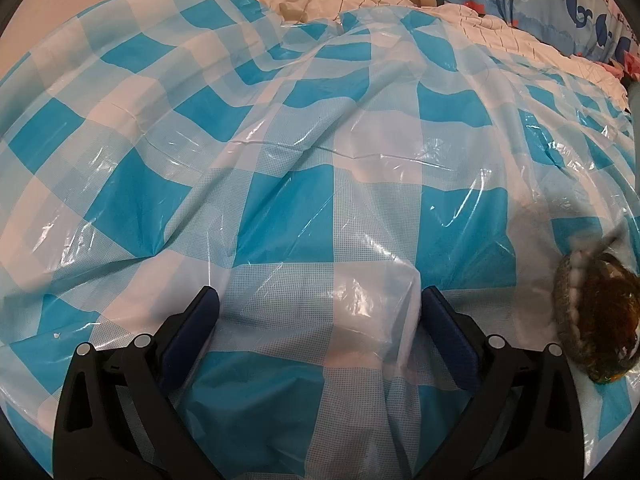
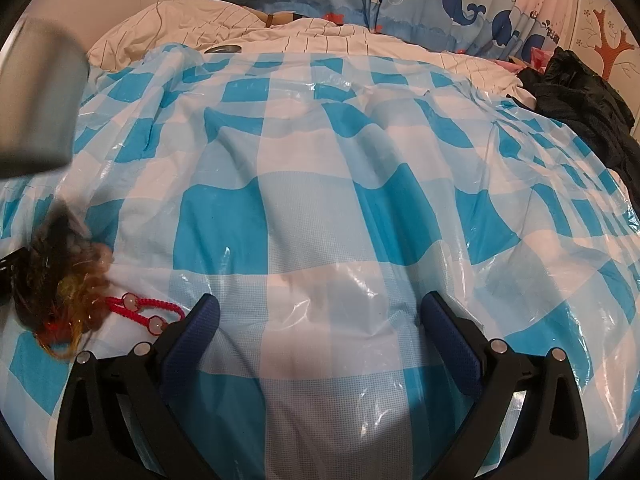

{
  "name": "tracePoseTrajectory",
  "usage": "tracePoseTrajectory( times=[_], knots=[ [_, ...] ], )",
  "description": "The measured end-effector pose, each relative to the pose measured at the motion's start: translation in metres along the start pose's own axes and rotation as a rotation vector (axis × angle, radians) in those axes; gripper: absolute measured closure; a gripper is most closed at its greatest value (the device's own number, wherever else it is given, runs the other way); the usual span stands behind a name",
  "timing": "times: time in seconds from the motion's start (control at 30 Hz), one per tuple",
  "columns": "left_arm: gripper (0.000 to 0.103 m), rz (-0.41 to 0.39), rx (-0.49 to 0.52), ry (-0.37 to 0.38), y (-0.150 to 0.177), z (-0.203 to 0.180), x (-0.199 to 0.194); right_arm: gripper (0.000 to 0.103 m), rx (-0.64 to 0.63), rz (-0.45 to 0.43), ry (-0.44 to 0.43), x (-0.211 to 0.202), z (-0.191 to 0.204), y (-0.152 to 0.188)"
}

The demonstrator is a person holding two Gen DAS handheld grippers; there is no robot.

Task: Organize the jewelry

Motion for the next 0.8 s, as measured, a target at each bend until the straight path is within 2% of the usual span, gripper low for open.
tracePoseTrajectory(
  times=[0.8],
  knots=[
    [0.007,-0.003,0.001,-0.002,-0.0001,0.0006,-0.0002,0.007,-0.004,-0.001,0.008,0.0007,-0.0016,-0.0006]
  ],
)
Point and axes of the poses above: each gripper's, at about its wrist camera, not at the fingertips, and x roughly the way its jaws point, z to its left, y to its underside, the point moved 10 cm from there along x, roughly the way its jaws point, and after that the axes turned 6 degrees about z, right-handed, at the moved point
